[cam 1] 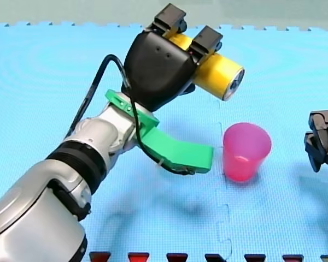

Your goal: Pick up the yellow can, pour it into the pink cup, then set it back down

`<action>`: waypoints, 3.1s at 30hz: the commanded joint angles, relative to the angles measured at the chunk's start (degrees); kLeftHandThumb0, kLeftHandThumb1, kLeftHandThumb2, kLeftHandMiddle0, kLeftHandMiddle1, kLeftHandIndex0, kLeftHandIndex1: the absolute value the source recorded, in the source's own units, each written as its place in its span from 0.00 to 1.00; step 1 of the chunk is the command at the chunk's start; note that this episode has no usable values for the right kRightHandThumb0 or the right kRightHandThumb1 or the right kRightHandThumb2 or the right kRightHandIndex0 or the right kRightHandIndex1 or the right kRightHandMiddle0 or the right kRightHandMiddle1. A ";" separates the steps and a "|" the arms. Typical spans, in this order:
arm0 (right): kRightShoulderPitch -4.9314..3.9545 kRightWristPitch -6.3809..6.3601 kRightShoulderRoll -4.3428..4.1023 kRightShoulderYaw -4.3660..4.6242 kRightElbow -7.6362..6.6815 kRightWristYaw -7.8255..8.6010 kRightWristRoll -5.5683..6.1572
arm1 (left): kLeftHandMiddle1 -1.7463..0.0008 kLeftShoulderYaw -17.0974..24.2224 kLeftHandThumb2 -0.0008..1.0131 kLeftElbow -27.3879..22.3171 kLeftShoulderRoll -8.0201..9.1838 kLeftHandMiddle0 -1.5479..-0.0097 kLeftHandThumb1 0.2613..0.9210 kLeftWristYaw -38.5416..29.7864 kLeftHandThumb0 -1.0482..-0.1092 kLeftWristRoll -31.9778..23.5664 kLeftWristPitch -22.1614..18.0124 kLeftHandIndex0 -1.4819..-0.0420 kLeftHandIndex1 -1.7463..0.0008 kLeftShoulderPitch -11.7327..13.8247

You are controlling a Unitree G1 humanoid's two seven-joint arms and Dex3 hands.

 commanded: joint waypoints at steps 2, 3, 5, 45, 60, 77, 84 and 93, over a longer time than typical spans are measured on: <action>-0.15 0.08 -0.18 -0.14 -0.02 -0.19 0.18 | 0.00 0.18 0.00 -0.08 0.12 0.46 0.94 -0.08 0.74 -0.49 -0.24 0.58 0.19 -0.54; -0.17 0.08 -0.18 -0.14 0.00 -0.22 0.17 | 0.00 0.25 0.00 -0.06 0.11 0.46 0.94 -0.15 0.74 -0.59 -0.38 0.58 0.19 -0.55; -0.21 0.07 -0.17 -0.14 0.05 -0.29 0.16 | 0.00 0.34 0.00 -0.01 0.08 0.46 0.94 -0.26 0.74 -0.71 -0.57 0.58 0.18 -0.60; 0.03 -0.82 0.00 -0.04 0.22 -0.99 -0.12 | 0.00 -0.24 0.00 0.05 -0.18 0.46 0.94 0.98 0.75 0.03 1.25 0.60 0.15 -0.73; 0.37 -0.70 -0.20 0.08 -0.33 -1.38 -0.38 | 0.00 -0.07 0.00 0.12 -0.09 0.46 0.94 1.31 0.75 -0.38 1.97 0.59 0.16 -0.24; 0.61 -0.65 -0.58 0.02 -0.17 -1.38 -0.64 | 0.96 22.57 0.00 0.30 -2.10 0.18 0.78 -8.79 0.60 -31.33 -28.89 0.21 0.99 12.96; 0.53 -0.46 -0.74 -0.11 -0.07 -1.11 -0.59 | 0.98 28.01 0.00 -2.28 -3.16 0.17 0.78 -22.73 0.65 -42.04 -33.26 0.18 0.99 19.08; 0.06 -0.23 -1.08 -0.31 0.30 -0.93 -0.53 | 0.99 36.85 0.01 -4.13 -7.14 0.16 0.81 -45.98 0.68 -60.29 -34.16 0.19 1.00 23.97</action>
